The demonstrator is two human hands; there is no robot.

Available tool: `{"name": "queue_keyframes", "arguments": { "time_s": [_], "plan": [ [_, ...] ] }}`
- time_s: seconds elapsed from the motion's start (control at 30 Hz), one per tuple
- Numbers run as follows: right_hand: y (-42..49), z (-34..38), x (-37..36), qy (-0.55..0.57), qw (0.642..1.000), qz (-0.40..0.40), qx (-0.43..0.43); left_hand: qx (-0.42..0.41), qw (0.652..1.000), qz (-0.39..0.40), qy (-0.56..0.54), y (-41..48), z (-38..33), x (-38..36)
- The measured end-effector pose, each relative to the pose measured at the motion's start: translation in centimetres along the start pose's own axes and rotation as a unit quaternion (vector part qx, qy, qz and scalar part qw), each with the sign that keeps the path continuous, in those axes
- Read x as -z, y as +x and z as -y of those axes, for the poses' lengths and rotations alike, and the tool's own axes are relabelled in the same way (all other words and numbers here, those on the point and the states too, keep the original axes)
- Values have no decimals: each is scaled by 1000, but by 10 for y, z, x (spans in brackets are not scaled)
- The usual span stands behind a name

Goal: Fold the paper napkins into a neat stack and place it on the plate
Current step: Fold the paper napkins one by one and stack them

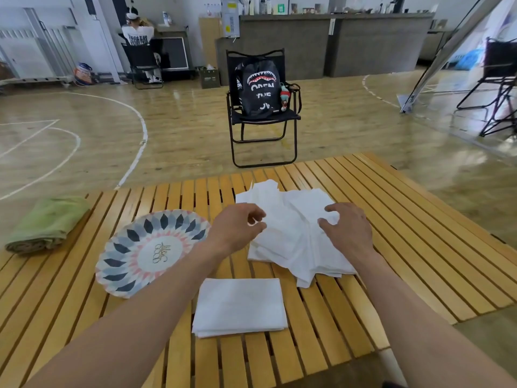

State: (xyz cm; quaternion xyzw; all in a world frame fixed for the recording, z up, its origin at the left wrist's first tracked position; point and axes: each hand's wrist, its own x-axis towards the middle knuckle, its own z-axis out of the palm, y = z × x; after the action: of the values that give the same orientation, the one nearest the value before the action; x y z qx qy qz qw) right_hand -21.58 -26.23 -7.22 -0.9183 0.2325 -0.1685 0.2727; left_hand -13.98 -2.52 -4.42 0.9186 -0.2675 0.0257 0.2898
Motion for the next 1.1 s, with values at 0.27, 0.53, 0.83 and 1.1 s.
{"name": "queue_keyframes", "arguments": {
  "time_s": [0.27, 0.53, 0.83, 1.1],
  "plan": [
    [-3, 23, -31, -47, 991, 9, 124, 156, 972, 46, 170, 56, 19, -13],
    [-10, 34, -40, -57, 989, 130, 48, 174, 985, 7, -3, 53, 32, -1],
    [-20, 48, 3, 370, 906, 192, -75, 223, 946, -21, -233, 14, 21, 49],
    [-50, 62, 23, 433, 856, 245, -139, 244, 928, 30, -281, -52, 21, 79]
  ]
}}
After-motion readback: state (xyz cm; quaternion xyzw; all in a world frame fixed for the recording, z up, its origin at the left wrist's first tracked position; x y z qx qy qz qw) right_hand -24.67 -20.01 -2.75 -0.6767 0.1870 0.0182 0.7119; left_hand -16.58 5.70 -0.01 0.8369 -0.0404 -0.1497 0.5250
